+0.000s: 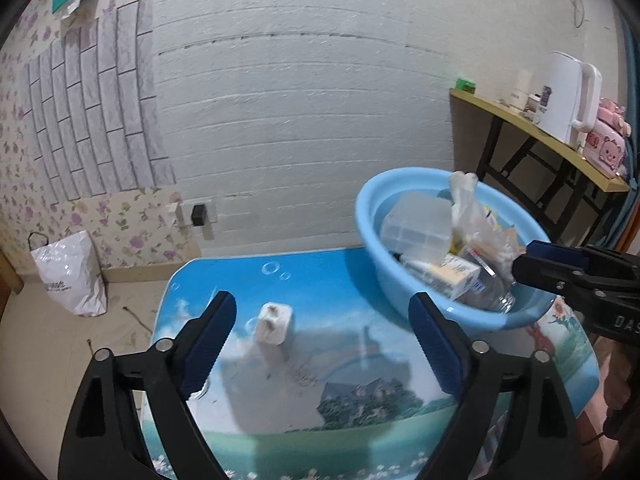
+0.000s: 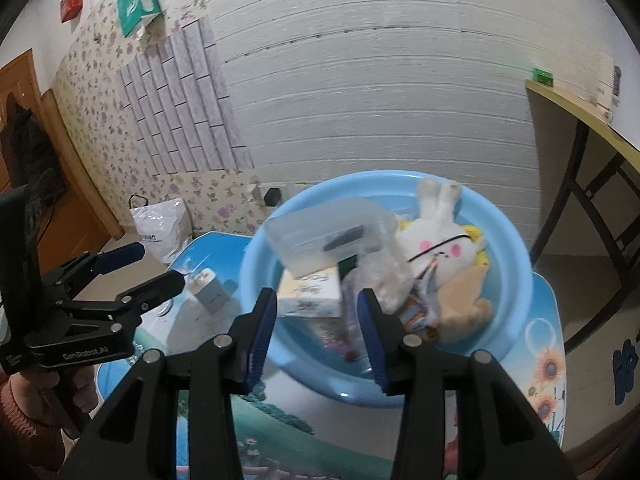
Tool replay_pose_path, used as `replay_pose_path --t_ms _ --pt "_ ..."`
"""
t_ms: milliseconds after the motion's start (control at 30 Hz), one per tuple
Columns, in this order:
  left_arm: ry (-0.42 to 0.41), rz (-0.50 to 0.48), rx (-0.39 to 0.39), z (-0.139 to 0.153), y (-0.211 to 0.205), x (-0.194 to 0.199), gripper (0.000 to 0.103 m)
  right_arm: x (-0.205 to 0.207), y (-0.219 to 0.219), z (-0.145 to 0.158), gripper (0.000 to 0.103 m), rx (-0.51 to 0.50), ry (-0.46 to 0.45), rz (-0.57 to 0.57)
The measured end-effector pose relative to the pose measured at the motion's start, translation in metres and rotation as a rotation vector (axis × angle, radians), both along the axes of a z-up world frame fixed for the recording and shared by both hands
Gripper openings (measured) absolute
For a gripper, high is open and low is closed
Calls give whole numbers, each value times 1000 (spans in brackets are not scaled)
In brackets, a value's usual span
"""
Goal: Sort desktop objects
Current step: 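Move the left gripper to the white round puck while the right moves to the white charger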
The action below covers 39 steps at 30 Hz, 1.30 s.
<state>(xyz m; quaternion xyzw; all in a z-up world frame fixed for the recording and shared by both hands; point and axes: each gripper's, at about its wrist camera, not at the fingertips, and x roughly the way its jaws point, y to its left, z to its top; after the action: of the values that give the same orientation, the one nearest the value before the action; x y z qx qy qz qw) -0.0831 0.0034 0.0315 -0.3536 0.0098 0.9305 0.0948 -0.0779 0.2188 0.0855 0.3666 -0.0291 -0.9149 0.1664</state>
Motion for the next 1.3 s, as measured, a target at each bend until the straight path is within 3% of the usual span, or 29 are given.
replay_pose_path --t_ms 300,667,1300 --pt "-79 61 -37 -19 -22 4 92 13 -28 2 41 22 -4 43" --pt "-120 122 -28 -39 -62 14 92 24 -62 -3 41 49 -18 109" --pt "-203 189 -31 -76 -109 13 92 17 -116 -35 42 98 -120 211"
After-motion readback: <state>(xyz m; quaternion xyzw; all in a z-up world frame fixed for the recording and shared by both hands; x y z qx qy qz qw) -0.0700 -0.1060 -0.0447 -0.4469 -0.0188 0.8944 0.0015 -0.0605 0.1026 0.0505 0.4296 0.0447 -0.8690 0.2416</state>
